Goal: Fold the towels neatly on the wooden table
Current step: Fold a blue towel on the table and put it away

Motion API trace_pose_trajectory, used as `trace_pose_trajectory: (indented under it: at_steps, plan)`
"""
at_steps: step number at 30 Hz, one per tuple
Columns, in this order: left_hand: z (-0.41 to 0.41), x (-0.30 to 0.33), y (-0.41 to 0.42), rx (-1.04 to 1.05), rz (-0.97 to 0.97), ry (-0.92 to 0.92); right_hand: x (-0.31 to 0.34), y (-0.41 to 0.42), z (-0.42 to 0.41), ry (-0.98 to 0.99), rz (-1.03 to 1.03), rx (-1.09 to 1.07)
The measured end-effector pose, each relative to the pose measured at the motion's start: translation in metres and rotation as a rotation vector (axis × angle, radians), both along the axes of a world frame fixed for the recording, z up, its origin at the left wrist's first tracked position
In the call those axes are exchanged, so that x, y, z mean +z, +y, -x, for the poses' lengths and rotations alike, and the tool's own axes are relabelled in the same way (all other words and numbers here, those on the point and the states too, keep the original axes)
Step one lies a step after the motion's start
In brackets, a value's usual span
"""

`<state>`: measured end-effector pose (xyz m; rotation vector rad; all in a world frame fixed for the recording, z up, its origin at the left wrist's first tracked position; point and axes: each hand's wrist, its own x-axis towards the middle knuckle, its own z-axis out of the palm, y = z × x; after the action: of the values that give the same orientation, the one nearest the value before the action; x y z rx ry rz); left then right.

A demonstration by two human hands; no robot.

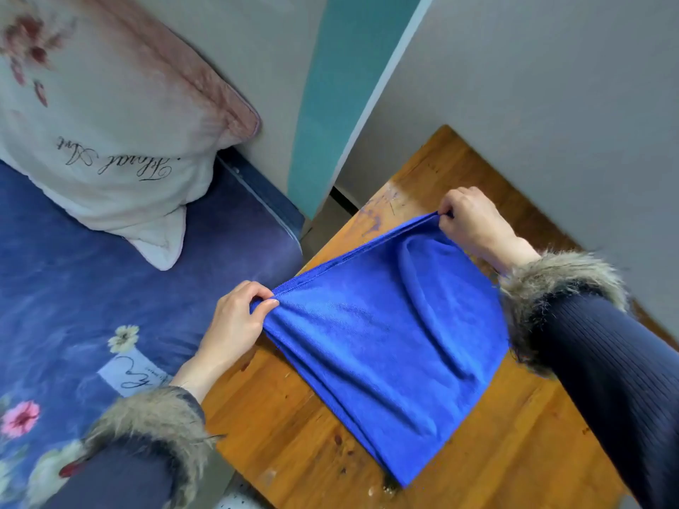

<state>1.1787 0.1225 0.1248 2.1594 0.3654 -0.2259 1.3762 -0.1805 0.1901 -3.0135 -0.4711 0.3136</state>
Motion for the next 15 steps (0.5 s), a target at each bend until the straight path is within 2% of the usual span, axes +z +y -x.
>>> trace_pose_trajectory:
  at_steps: [6, 15]
  plan:
    - [-0.021, 0.069, -0.011, -0.065, 0.000, -0.131, 0.082, -0.060, 0.060, -0.087, -0.184, -0.195]
    - [-0.028, 0.195, -0.071, -0.190, 0.030, -0.332, 0.198, -0.147, 0.188, -0.231, -0.472, -0.481]
